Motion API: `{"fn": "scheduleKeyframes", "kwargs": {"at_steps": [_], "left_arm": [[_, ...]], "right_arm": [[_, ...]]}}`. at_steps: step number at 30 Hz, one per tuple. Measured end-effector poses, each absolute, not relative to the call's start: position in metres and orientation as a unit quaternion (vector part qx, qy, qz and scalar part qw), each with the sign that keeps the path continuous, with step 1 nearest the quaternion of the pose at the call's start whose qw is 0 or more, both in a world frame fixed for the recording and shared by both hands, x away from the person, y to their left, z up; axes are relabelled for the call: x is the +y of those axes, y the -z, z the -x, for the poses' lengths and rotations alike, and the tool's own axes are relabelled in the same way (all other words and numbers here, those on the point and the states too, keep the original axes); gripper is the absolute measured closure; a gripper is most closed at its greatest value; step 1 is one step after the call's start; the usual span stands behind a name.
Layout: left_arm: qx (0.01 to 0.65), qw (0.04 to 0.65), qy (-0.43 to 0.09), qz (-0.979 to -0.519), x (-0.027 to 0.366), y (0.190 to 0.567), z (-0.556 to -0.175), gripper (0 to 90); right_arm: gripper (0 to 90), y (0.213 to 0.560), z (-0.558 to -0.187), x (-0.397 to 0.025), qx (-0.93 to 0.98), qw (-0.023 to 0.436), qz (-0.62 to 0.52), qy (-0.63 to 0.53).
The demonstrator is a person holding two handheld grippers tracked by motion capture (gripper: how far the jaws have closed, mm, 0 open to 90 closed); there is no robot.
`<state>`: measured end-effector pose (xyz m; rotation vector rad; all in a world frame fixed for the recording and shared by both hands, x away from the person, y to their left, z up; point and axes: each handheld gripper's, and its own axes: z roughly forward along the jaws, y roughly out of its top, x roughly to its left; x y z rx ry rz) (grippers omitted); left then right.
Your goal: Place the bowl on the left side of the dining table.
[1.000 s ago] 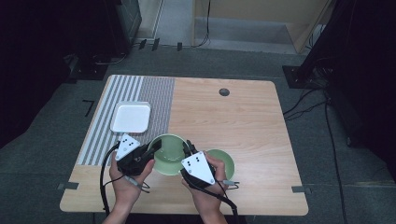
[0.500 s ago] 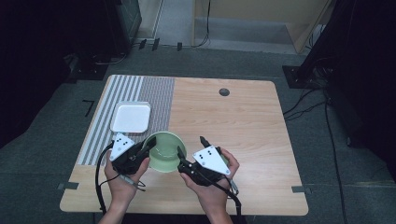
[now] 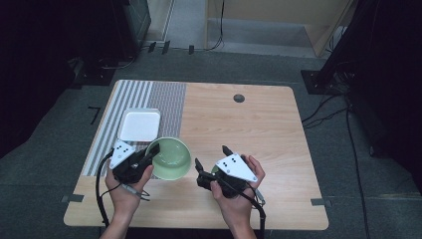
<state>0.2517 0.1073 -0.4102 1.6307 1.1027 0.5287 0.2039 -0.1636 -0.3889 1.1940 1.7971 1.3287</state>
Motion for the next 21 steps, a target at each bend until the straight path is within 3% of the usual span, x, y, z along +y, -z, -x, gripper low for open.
{"fn": "scheduleKeyframes", "kwargs": {"at_steps": [21], "left_arm": [[0.484, 0.525, -0.239, -0.658, 0.134, 0.409, -0.258, 83.3]], "right_arm": [[15.7, 0.395, -0.204, -0.204, 0.666, 0.314, -0.469, -0.488]]}}
